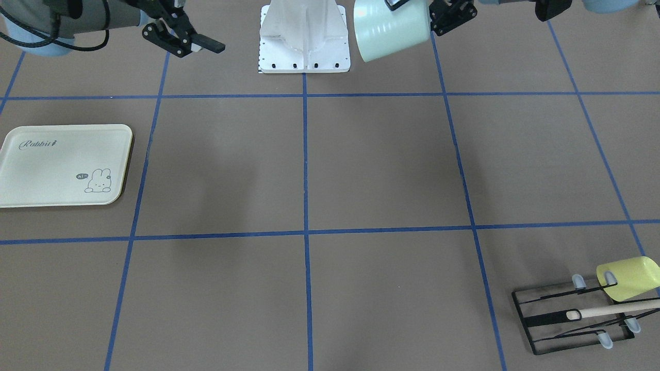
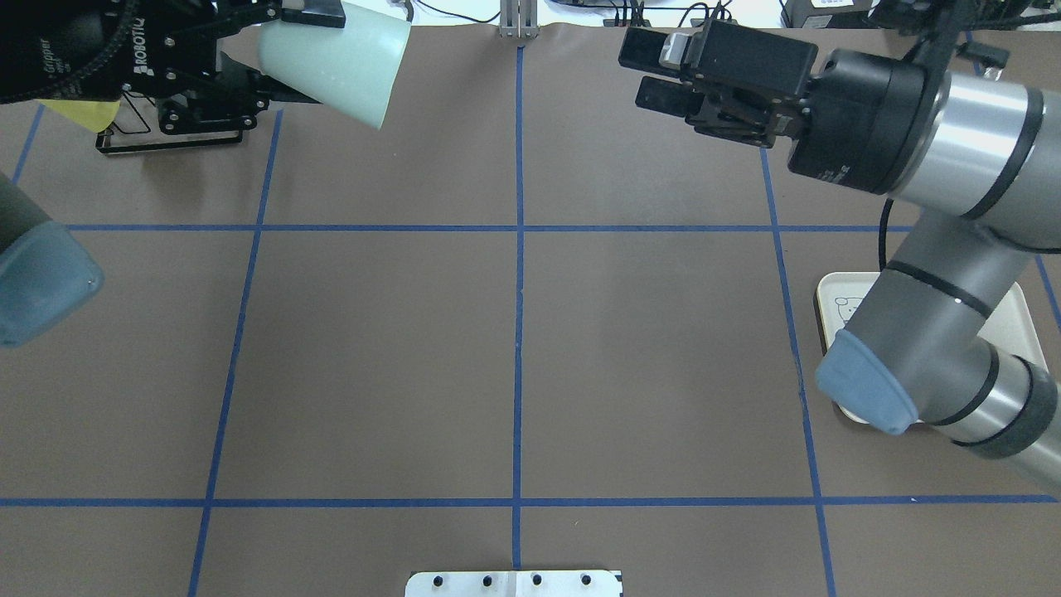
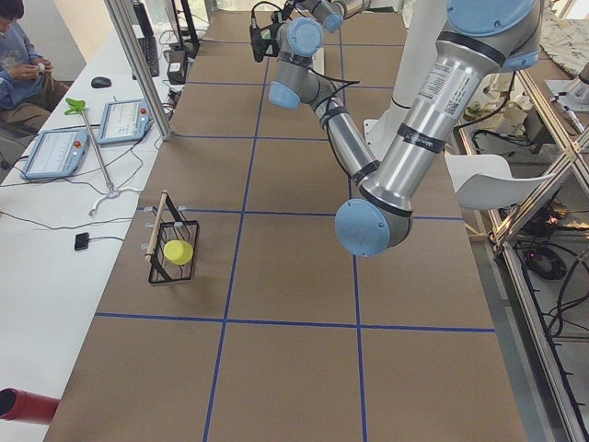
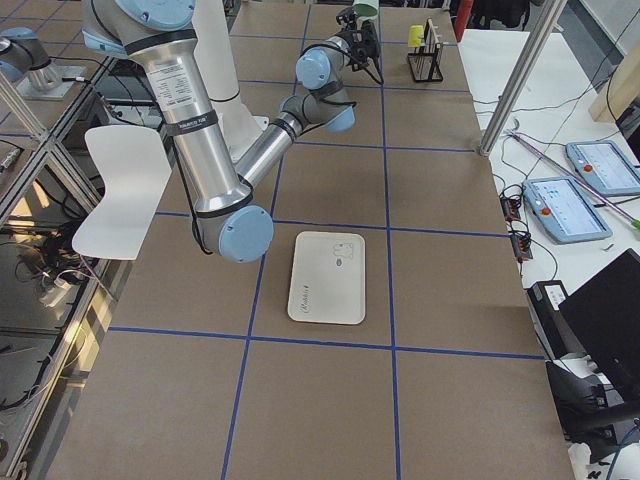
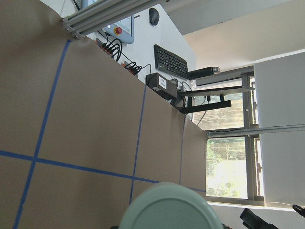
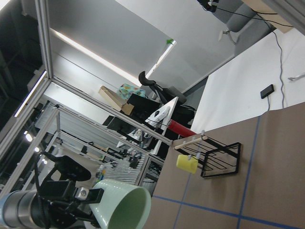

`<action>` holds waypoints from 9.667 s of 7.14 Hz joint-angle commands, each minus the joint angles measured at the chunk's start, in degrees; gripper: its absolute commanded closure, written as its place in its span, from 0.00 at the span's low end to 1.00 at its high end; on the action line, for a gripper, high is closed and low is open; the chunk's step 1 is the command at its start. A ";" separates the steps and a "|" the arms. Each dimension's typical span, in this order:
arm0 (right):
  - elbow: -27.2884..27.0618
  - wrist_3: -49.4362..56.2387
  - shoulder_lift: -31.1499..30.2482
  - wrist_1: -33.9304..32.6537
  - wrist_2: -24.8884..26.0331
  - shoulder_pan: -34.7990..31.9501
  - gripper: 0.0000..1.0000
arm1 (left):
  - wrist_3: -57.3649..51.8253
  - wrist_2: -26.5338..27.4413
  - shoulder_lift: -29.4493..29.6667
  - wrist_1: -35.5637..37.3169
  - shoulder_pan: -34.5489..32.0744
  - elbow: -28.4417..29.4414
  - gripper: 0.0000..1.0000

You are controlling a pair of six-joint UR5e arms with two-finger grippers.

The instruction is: Left arm grabs green cup and hands to right arm on tray

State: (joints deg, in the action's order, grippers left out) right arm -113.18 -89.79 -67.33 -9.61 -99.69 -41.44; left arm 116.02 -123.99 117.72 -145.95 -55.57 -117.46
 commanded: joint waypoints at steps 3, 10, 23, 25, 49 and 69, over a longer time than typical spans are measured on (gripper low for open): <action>1.56 -0.21 0.96 15.58 15.37 12.95 0.01 | 4.12 0.06 1.90 -0.21 0.89 -1.54 0.98; 3.93 -0.29 5.54 15.15 18.48 13.93 0.02 | 4.12 0.15 2.95 -0.21 5.20 -1.64 0.96; 3.84 -0.38 9.58 8.73 18.39 14.19 0.44 | 3.95 0.15 4.01 -0.03 6.79 -1.37 0.94; 3.84 -0.38 9.58 8.74 18.39 14.19 0.55 | 3.95 0.15 4.01 -0.03 6.88 -1.37 0.94; 3.93 -0.04 3.97 -2.20 10.96 7.37 1.00 | -4.31 0.59 4.62 -0.03 6.88 0.73 0.00; -7.58 69.73 -21.61 -84.25 -26.68 -25.70 1.00 | -108.01 -5.74 -31.85 50.81 -26.93 15.23 0.00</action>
State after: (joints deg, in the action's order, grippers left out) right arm -120.80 -22.80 -87.60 -94.02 -124.21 -66.82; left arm 10.15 -129.69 86.14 -101.69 -79.59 -103.24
